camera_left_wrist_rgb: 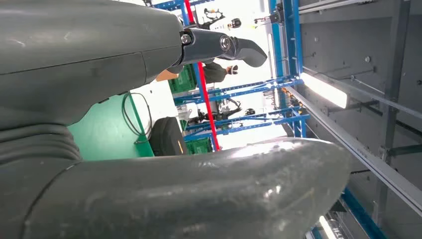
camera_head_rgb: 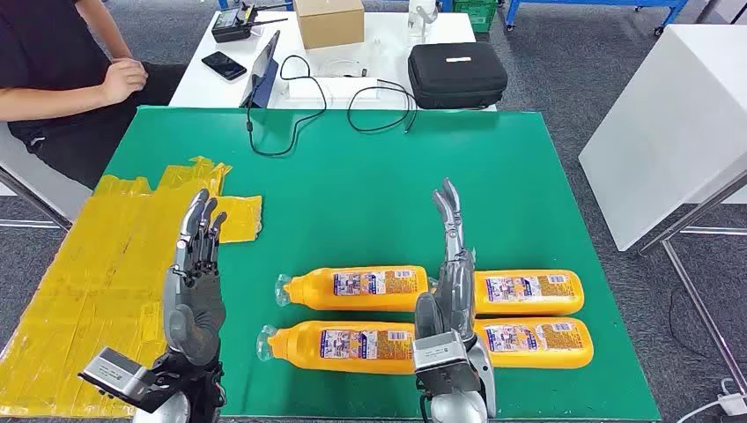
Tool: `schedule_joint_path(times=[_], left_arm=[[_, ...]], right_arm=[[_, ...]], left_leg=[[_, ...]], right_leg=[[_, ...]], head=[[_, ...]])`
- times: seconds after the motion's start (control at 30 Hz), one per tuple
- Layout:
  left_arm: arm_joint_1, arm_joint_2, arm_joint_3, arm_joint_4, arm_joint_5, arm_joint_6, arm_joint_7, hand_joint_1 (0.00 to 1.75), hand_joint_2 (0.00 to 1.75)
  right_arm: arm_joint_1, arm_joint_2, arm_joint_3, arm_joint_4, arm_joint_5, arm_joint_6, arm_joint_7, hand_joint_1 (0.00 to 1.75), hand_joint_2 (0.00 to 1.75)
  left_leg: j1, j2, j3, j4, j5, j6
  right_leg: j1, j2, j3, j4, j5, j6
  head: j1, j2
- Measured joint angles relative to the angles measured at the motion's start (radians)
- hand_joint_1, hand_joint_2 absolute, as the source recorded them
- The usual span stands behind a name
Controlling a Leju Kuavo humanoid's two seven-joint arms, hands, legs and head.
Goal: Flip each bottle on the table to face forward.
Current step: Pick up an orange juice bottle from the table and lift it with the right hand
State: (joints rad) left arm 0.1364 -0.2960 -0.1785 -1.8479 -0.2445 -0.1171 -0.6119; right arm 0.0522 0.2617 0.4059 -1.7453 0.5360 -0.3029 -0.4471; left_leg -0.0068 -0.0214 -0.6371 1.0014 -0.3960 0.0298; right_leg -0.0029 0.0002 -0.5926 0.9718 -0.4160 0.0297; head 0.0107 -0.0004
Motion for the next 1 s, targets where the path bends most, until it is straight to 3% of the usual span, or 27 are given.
schedule_joint_path(times=[0.4, 0.43, 0.53, 0.57, 1.0], left_arm=[[0.000, 0.000, 0.000, 0.000, 0.000, 0.000, 0.000, 0.00, 0.00], [0.000, 0.000, 0.000, 0.000, 0.000, 0.000, 0.000, 0.21, 0.00], [0.000, 0.000, 0.000, 0.000, 0.000, 0.000, 0.000, 1.52, 0.00], [0.000, 0.000, 0.000, 0.000, 0.000, 0.000, 0.000, 1.75, 0.00], [0.000, 0.000, 0.000, 0.000, 0.000, 0.000, 0.000, 1.75, 0.00]], right_arm=[[0.000, 0.000, 0.000, 0.000, 0.000, 0.000, 0.000, 0.00, 0.00], [0.000, 0.000, 0.000, 0.000, 0.000, 0.000, 0.000, 0.01, 0.00], [0.000, 0.000, 0.000, 0.000, 0.000, 0.000, 0.000, 1.27, 0.00], [0.000, 0.000, 0.000, 0.000, 0.000, 0.000, 0.000, 1.70, 0.00], [0.000, 0.000, 0.000, 0.000, 0.000, 0.000, 0.000, 1.75, 0.00]], left_leg=[[0.000, 0.000, 0.000, 0.000, 0.000, 0.000], [0.000, 0.000, 0.000, 0.000, 0.000, 0.000], [0.000, 0.000, 0.000, 0.000, 0.000, 0.000], [0.000, 0.000, 0.000, 0.000, 0.000, 0.000], [0.000, 0.000, 0.000, 0.000, 0.000, 0.000]], right_leg=[[0.000, 0.000, 0.000, 0.000, 0.000, 0.000], [0.000, 0.000, 0.000, 0.000, 0.000, 0.000], [0.000, 0.000, 0.000, 0.000, 0.000, 0.000], [0.000, 0.000, 0.000, 0.000, 0.000, 0.000], [0.000, 0.000, 0.000, 0.000, 0.000, 0.000]], head=[[0.000, 0.000], [0.000, 0.000], [0.000, 0.000], [0.000, 0.000], [0.000, 0.000]])
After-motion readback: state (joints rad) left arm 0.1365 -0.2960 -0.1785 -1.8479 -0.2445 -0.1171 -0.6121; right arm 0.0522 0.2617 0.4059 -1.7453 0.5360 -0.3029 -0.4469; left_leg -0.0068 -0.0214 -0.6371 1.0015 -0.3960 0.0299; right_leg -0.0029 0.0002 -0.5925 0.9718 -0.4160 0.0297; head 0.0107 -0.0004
